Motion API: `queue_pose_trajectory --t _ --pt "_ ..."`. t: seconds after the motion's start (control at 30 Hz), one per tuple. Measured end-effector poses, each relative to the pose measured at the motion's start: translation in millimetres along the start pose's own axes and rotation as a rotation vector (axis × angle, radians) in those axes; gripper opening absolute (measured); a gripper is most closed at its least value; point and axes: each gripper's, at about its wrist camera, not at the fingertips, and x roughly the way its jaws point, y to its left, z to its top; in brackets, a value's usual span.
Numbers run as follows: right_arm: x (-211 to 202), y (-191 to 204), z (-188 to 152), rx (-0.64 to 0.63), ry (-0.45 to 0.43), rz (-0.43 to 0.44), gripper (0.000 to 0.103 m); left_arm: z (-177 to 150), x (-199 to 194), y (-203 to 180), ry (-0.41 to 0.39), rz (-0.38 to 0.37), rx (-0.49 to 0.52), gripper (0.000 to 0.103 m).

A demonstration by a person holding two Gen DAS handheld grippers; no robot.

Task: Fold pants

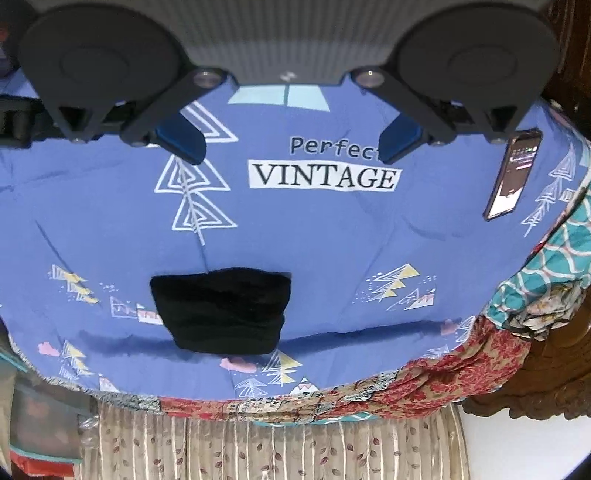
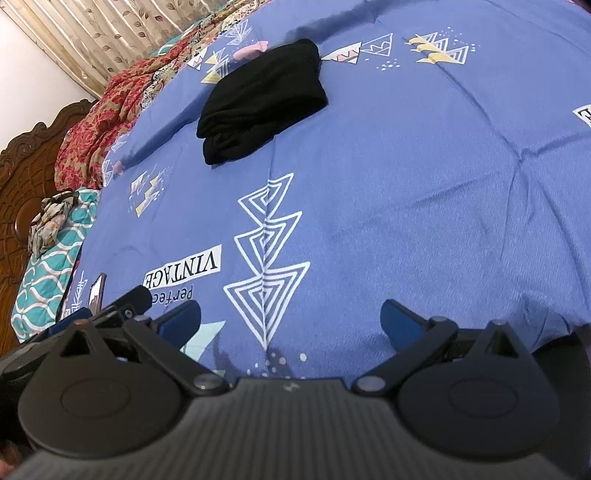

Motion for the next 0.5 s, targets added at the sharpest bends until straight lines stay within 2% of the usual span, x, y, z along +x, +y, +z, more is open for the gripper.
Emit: queue_pose_trajectory --t 0.23,0.5 --pt "0.8 0.4 -1.8 0.0 0.007 -0.001 0.103 -1.0 1.2 -0.9 0.014 -0.009 0.002 0.103" --pt "0.9 1.8 -2.4 0.0 0.01 -0.003 0.103 -4.8 4.3 -2.0 0.037 -0.055 -0.002 0.103"
